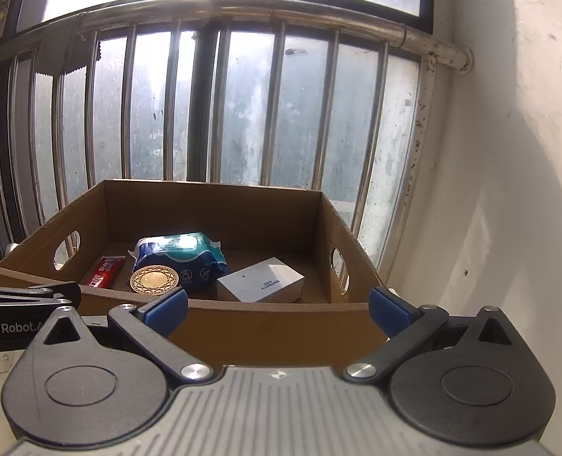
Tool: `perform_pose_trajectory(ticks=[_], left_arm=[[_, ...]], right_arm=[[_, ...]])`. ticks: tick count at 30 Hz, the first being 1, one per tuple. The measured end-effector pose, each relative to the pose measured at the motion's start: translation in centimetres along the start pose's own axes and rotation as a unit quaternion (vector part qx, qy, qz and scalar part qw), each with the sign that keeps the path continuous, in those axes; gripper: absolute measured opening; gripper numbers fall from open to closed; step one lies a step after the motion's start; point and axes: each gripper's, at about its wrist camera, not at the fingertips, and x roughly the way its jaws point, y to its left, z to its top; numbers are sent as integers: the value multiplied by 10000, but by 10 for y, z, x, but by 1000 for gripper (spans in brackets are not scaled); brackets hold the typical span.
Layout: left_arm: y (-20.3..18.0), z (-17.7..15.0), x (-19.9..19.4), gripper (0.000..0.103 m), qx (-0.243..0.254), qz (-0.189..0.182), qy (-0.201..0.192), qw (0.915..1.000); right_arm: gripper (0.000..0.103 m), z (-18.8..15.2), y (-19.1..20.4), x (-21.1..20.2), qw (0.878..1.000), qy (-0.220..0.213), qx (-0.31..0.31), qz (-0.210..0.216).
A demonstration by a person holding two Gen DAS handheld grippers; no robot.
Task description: Organize objects
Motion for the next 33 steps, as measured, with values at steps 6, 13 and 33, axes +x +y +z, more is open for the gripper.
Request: perform_pose_trajectory(ticks=[6, 13, 33], left_arm=[[-1, 0, 1, 102, -8, -6, 29, 10000], [-1, 0, 1, 102, -9, -7, 57, 10000], [-3, -2, 0, 102, -31, 31, 105, 9999]], right_arm=[[103, 0, -1, 0, 10000, 13, 15, -3], [103, -2, -3, 0, 10000, 26, 18, -14], [103, -1, -3, -1, 10000, 62, 29, -9]])
